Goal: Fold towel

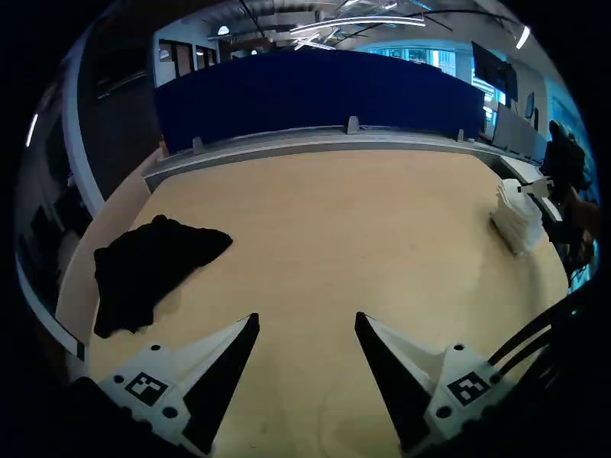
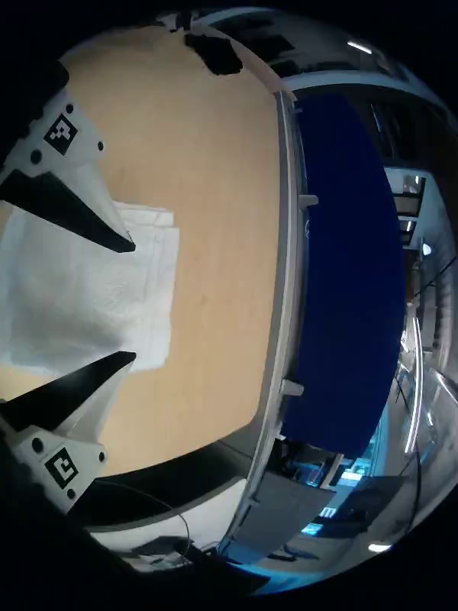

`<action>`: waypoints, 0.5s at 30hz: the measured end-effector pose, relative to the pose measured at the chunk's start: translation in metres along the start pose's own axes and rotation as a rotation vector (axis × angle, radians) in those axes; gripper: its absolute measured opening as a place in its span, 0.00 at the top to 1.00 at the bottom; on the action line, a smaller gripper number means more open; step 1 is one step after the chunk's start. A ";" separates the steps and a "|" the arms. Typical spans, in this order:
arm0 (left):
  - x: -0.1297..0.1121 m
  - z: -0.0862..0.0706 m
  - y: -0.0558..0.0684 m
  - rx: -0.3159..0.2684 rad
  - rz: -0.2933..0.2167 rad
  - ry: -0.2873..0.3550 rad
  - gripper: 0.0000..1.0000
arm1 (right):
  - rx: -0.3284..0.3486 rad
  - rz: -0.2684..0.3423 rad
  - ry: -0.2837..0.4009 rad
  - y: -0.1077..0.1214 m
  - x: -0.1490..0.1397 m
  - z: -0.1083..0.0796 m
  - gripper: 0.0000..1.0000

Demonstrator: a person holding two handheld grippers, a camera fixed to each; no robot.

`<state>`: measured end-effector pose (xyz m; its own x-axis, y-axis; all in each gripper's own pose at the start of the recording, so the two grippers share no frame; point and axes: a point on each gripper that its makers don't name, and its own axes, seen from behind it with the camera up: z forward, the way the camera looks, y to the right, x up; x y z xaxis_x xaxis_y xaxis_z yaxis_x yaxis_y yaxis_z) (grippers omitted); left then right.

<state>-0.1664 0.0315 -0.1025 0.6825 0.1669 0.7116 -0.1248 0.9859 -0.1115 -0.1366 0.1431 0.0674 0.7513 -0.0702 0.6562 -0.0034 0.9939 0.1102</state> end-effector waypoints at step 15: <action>0.002 -0.002 0.005 -0.014 0.009 0.007 0.07 | -0.010 0.021 -0.020 -0.011 -0.049 -0.036 0.00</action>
<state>-0.1642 0.0365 -0.1024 0.6862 0.1755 0.7059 -0.1204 0.9845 -0.1277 -0.1495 0.1382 0.0069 0.7374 -0.0512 0.6735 -0.0124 0.9959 0.0893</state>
